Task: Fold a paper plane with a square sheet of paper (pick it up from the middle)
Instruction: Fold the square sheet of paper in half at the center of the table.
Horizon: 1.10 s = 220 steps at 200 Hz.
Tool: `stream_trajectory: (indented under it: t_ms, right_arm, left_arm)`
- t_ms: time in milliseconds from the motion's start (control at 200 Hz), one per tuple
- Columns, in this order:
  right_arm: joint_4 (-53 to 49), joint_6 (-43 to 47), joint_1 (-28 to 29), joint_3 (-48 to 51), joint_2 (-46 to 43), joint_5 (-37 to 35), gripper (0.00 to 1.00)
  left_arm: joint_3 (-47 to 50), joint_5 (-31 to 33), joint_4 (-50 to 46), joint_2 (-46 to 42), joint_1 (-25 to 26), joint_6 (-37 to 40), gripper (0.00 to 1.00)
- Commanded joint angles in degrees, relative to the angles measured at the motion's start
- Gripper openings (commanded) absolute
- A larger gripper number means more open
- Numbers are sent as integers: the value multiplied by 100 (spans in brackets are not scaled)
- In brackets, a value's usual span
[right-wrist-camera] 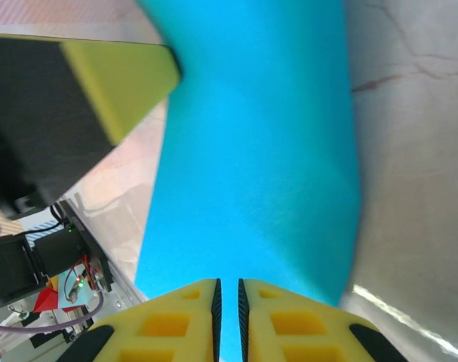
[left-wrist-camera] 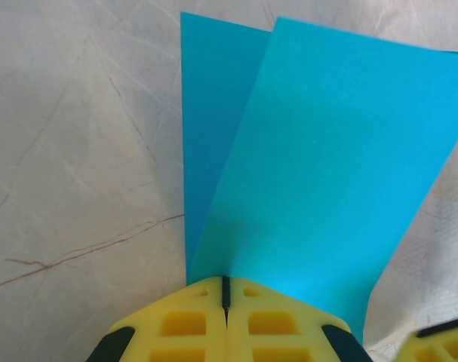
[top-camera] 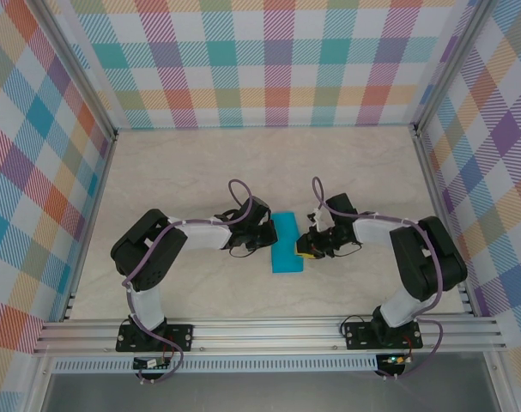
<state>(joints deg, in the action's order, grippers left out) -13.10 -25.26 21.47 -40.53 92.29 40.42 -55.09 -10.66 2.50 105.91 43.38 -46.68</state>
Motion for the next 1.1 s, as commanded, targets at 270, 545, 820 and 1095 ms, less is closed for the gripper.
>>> stream_trajectory:
  t_ms: [270,545,820,1095]
  right_arm:
    - [74,9,199,424,111,-414,11]
    - [212,-224,261,570,43,-839,8]
    - [380,-309,261,608,-383,-43,11]
    - [476,-423,309,957,-34,-386,10]
  left_arm:
    - [47,118,-595,254,116,102,0]
    - [49,100,-591,264,116,107,0]
    - [59,99,-594,246,116,124,0]
    - [57,94,-598,246,118,126,0]
